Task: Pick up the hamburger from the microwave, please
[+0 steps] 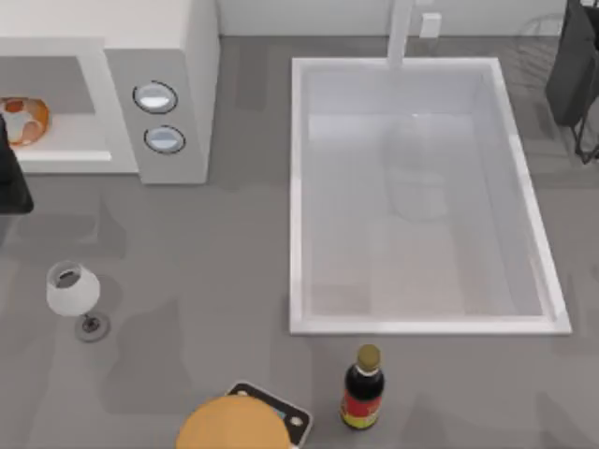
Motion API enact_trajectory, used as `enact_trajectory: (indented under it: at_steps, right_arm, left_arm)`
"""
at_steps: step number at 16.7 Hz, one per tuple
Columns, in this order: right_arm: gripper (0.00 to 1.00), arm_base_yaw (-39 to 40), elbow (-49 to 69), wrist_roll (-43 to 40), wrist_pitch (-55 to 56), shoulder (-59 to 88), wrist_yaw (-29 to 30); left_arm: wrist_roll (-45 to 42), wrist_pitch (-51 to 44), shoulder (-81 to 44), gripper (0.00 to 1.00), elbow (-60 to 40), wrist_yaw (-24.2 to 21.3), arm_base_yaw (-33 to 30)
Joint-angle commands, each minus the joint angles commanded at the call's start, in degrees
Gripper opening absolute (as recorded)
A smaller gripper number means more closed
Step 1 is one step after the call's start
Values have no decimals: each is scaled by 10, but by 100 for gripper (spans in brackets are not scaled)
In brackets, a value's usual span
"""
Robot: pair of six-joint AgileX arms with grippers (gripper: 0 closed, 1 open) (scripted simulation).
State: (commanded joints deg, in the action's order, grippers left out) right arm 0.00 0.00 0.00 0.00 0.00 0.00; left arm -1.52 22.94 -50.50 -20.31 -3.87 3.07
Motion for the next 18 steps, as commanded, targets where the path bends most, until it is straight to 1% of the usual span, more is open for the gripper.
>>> enact_trajectory:
  at_steps: [7, 11, 15, 18]
  right_arm:
    - [100, 0, 0, 0, 0, 0, 0]
    - [100, 0, 0, 0, 0, 0, 0]
    - [100, 0, 0, 0, 0, 0, 0]
    - [100, 0, 0, 0, 0, 0, 0]
  left_arm:
    - [-13, 190, -417, 100, -169, -32, 23]
    - [-19, 288, -634, 100, -256, -49, 36]
    - [-24, 365, -803, 100, -324, -62, 47]
    - [-27, 402, -885, 100, -357, -68, 54]
